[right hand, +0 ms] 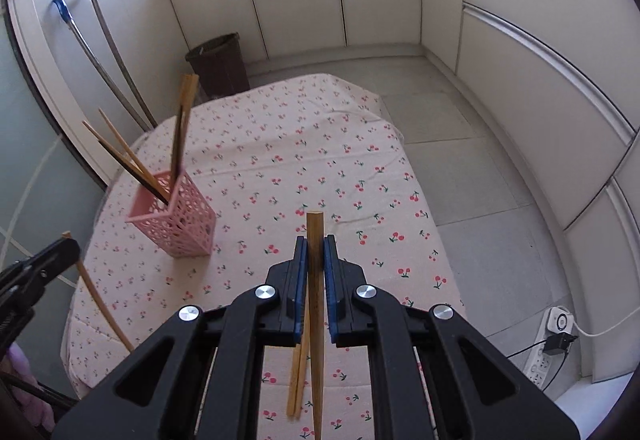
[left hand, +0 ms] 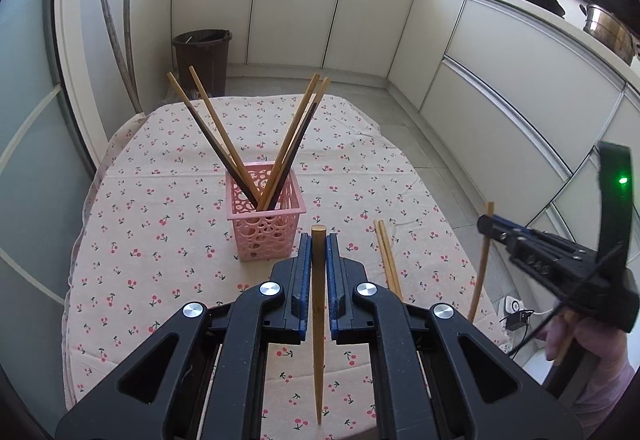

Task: Organize utensils
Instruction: 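Lift both wooden chopsticks and carry them over the pink basket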

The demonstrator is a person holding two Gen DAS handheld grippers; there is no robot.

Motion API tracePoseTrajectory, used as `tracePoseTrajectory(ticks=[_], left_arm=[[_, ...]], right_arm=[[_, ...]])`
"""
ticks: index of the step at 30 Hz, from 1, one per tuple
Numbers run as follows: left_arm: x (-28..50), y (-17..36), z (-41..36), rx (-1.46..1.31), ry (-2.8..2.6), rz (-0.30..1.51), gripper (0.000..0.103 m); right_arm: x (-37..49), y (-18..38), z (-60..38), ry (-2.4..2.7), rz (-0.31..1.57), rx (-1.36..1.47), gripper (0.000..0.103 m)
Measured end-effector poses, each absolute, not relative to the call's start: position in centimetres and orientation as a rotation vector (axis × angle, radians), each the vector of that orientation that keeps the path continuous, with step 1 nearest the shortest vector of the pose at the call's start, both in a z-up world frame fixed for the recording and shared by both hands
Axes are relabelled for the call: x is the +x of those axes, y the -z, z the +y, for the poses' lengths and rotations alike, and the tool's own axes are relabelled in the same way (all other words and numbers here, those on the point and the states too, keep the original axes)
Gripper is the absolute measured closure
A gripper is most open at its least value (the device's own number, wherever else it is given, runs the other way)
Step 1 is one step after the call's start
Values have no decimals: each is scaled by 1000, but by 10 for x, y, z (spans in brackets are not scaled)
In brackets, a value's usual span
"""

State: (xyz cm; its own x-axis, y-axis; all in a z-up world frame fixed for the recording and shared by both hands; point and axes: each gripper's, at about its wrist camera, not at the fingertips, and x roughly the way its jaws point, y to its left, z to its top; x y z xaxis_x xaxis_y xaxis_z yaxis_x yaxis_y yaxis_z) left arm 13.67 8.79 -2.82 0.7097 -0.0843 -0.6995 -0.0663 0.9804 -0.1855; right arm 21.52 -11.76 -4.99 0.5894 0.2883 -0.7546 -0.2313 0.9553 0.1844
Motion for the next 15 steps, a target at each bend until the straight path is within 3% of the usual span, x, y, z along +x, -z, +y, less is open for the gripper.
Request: tracePoseTrajectory(ticks=[15], left_arm=[[123,-46,110,-262,22,618,96]], right_arm=[[212,-45,-122,-428,689,249,95]])
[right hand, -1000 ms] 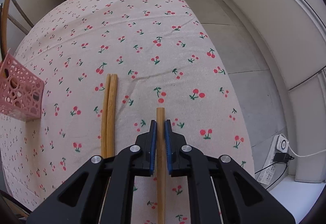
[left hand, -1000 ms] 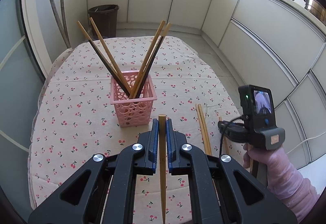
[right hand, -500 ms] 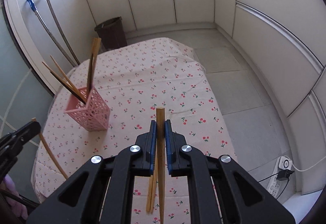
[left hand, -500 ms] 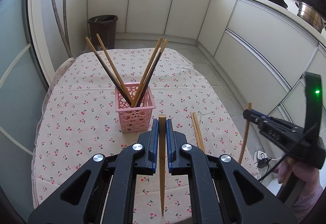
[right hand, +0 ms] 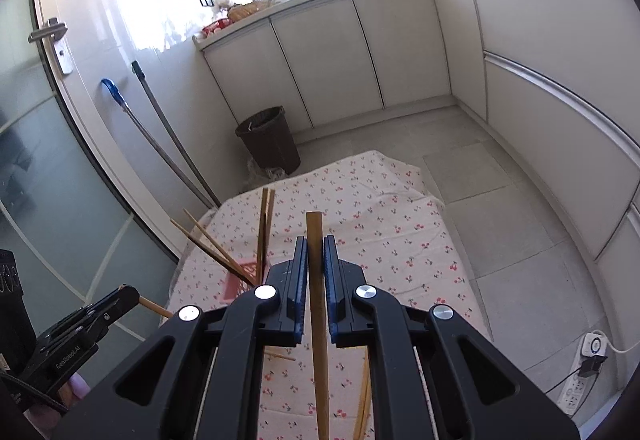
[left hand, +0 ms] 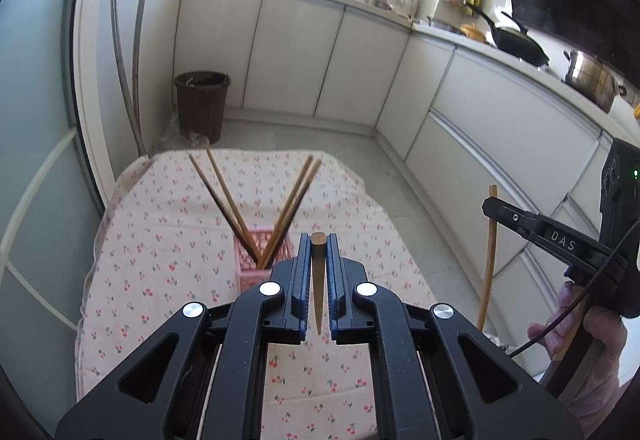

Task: Organize utensils
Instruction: 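Lift both wooden chopsticks and carry them over the pink basket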

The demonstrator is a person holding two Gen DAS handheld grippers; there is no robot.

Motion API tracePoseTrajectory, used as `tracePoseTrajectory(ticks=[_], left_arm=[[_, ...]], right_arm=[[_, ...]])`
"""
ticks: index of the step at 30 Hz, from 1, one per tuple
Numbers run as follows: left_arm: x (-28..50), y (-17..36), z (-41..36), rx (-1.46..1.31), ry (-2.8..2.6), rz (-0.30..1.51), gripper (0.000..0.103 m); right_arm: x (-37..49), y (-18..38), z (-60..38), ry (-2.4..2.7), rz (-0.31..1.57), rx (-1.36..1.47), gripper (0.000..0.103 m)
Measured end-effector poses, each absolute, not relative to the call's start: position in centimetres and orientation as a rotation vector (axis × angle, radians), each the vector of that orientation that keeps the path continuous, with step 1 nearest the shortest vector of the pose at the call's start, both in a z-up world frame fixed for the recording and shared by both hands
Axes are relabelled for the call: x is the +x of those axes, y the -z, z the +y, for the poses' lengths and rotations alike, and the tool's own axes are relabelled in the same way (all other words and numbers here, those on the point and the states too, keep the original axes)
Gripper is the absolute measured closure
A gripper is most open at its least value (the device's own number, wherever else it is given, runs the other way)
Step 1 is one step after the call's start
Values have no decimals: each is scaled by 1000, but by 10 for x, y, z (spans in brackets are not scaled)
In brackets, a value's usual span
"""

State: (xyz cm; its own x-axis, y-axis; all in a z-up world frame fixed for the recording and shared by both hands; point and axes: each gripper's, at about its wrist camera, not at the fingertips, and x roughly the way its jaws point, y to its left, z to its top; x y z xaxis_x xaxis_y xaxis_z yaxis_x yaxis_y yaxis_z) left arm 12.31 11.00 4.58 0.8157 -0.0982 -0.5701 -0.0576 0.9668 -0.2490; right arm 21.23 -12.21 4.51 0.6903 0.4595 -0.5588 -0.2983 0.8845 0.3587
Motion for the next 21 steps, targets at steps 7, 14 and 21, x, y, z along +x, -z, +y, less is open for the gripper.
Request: tracePoseTrajectory(ticks=[7,14,21], left_arm=[[146,-97,138,-296,-39,505,96],[166,-112,167,-336,-119,459,96],[183,-97,183,-357,-151,493,96]], right_arm=[[234,-88,-106,-476,591,267,95],[254,-105,-83,-532,507,249,95],[274,-105,-59,-599,465,233,95]])
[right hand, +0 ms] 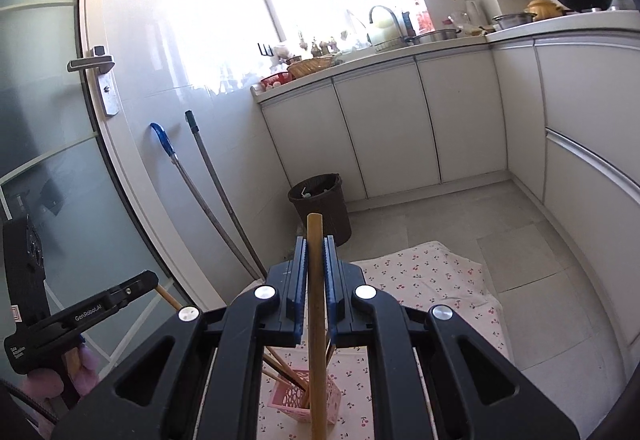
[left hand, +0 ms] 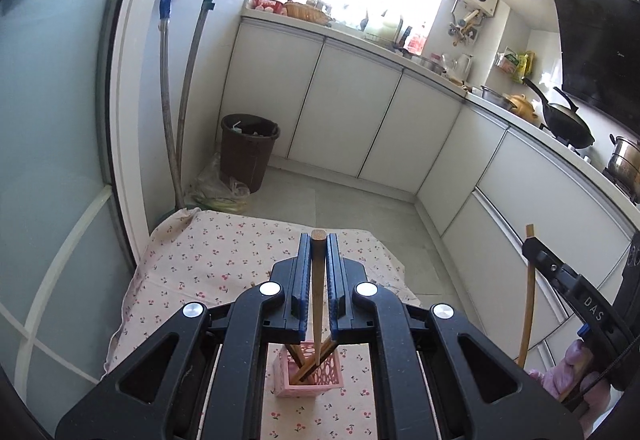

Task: Organize utensils
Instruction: 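Lift both wooden chopsticks and carry them over the pink basket, then lower both chopsticks into the pink basket and open both grippers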

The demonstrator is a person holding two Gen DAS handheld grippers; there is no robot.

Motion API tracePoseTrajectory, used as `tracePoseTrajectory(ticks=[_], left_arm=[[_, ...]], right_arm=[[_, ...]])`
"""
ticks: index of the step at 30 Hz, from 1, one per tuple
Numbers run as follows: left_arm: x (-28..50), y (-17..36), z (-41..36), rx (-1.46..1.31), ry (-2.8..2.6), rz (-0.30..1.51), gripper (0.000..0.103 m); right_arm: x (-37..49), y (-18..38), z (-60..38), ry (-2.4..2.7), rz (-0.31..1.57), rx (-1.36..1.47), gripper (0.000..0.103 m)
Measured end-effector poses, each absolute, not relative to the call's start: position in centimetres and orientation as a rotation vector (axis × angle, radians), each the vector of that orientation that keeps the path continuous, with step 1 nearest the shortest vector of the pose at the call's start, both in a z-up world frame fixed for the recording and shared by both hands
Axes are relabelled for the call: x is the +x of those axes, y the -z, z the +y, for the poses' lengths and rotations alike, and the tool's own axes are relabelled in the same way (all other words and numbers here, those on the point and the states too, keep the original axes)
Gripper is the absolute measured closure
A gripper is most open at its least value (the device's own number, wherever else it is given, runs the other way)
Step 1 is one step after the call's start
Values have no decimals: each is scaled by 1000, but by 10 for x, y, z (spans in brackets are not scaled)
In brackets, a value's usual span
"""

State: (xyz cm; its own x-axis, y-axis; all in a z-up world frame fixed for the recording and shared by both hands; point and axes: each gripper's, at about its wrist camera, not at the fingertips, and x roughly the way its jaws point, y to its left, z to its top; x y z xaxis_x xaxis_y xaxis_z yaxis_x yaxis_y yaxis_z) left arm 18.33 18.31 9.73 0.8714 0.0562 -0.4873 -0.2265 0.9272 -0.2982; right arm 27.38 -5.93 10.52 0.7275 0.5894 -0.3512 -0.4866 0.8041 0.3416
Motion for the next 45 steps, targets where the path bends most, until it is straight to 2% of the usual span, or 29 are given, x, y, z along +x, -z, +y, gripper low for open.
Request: tracePoseTrajectory(ticks=[5,12,21,34,45], left_arm=[[184,-93,184,-362,-143,508,96],[184,-92,184,-358,-143,513,96],[187,-94,183,-349,-147,503,96],[185,-99,188,-362,-145,487,96],[196,-88,186,-340,-168,514,96]], right_arm=[[287,-99,-43,-642,530,122,95],[267,-104,-48,-594,405,3,95],[273,-105,-55,-573,372,96,95],[258,-141,-90,-567,316,221,95],[258,-127,-68,-604,358,237,95]])
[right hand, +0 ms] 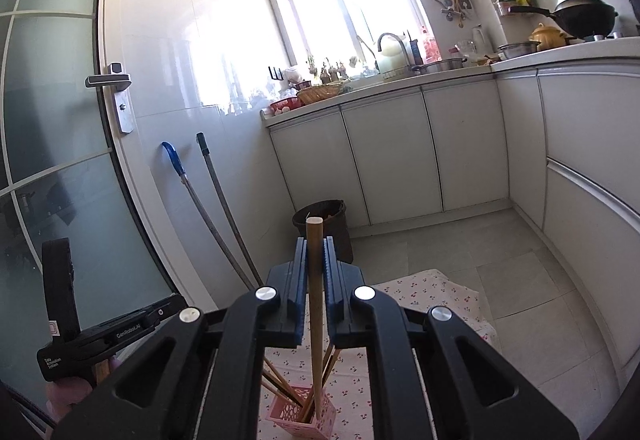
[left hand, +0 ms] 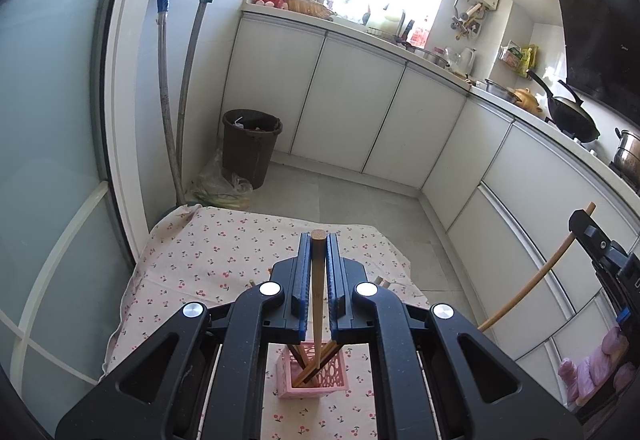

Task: Organize utensils
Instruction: 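Lower both chopsticks into the pink basket and open both grippers, then move both grippers back toward the remaining two wooden chopsticks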

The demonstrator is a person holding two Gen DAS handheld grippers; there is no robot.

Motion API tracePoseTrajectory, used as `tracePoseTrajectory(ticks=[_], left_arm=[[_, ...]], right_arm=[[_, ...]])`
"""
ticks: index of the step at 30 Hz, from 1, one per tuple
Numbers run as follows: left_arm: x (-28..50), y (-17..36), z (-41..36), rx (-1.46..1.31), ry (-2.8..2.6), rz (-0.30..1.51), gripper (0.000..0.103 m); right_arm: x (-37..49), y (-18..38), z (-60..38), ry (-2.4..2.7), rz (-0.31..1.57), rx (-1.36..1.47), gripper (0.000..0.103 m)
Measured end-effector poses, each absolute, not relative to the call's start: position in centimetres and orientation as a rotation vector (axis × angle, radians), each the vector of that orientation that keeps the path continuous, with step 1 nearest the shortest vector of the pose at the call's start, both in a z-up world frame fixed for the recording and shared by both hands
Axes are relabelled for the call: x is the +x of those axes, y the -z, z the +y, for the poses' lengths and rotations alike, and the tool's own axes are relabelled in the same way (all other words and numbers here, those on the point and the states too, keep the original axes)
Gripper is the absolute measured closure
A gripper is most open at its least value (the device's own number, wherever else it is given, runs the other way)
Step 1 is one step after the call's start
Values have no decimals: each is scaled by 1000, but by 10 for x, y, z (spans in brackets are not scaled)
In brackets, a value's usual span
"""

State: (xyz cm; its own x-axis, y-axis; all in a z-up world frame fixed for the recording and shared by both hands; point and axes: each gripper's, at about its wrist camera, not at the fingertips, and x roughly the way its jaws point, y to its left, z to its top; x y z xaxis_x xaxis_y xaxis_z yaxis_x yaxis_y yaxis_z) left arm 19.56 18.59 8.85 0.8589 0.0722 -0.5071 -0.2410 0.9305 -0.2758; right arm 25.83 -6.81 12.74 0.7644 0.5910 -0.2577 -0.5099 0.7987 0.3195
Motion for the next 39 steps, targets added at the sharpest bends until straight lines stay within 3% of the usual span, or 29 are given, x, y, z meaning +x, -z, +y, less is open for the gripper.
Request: tracePoseTrajectory(ticks=[4,6,7,13,18,20,22,29,33,39], left_arm=[[208,-75,184,-310,-155,593,94],[209,-71,187,-315,-190,613,69],[206,-73,191,-327,-208,598,65],[176,-99,219,-413,-284,465,54],[177,-98,223,-443,-272,481,50],[182,-91,218,-429,-268,506,49],[186,-84,212,-396,-268,528,48],[189,-57,182,-289,-254,609,39],[183,-46,162,-248,-239,630,32],[170,-28,127,-205,-204,652,20]], right_arm=[[264,-119,-56,-607,374,247,95],[268,-113,-49,-608,389,251,95],[270,-110,-45,-608,395,250,95],[279,-90,-20,-602,422,239,95],[287,-70,-5,-603,442,252,95],[289,-56,2,-623,465,276,89],[290,-44,4,-634,494,301,57],[277,-53,-19,-569,520,267,53],[257,-50,-41,-491,537,200,36],[232,-24,-72,-411,637,146,24]])
